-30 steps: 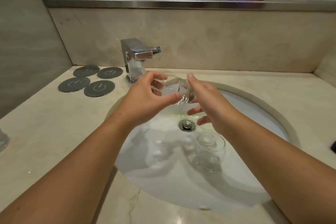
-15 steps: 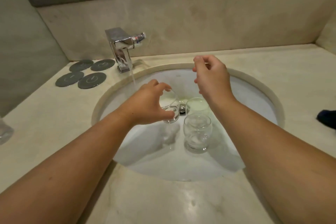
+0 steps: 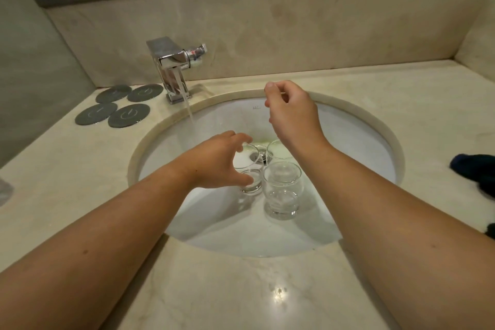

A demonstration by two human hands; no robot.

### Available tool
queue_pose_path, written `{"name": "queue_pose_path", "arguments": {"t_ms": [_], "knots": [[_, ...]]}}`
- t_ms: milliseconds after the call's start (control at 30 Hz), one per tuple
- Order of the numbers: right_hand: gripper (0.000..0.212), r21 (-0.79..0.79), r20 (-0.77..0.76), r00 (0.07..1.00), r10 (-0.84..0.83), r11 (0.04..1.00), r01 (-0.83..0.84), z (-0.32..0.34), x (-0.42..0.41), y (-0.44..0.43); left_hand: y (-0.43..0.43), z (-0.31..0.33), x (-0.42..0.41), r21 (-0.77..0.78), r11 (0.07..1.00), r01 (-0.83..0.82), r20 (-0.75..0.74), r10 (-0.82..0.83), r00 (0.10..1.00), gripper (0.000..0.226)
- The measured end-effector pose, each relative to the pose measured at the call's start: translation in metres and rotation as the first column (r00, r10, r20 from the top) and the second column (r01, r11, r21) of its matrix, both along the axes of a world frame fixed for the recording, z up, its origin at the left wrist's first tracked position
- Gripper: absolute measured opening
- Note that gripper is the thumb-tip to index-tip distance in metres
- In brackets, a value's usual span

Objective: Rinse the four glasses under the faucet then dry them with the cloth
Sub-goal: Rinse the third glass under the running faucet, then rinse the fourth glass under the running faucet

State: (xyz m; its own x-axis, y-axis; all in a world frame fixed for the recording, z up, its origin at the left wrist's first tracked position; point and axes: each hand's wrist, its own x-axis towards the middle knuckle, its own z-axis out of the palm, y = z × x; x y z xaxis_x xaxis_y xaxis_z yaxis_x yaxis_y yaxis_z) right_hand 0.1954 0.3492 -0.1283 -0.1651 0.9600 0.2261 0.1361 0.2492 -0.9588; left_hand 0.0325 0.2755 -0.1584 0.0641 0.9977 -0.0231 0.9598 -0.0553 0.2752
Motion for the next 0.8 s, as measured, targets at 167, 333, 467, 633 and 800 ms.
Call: {"name": "queue_pose_path", "arguments": {"t_ms": [167, 333, 467, 633, 800], "knots": [[0.023, -0.005, -0.006, 1.000, -0.004, 1.000, 0.004, 0.000, -0.001, 0.000, 0.002, -0.003, 0.004, -0.029, 0.999, 0.014, 0.008, -0.014, 1.000, 0.094], [0.023, -0.010, 0.011, 1.000, 0.014, 1.000, -0.014, 0.000, -0.001, 0.000, 0.003, -0.007, 0.004, -0.051, 0.999, 0.014, 0.033, -0.012, 0.999, 0.092], [0.024, 0.030, 0.037, 0.998, 0.046, 0.998, -0.047, 0.003, 0.001, -0.006, 0.000, -0.004, 0.004, -0.055, 0.998, 0.015, 0.046, -0.012, 0.999, 0.093], [0.022, 0.206, 0.108, 0.992, 0.061, 0.975, -0.082, 0.012, 0.003, -0.018, -0.016, 0.016, 0.005, 0.080, 0.997, -0.014, -0.077, 0.020, 0.997, 0.080], [0.032, 0.369, 0.339, 0.937, 0.078, 0.905, -0.209, 0.027, -0.004, -0.037, -0.060, 0.039, -0.003, 0.232, 0.970, -0.070, -0.159, 0.108, 0.981, 0.069]]}}
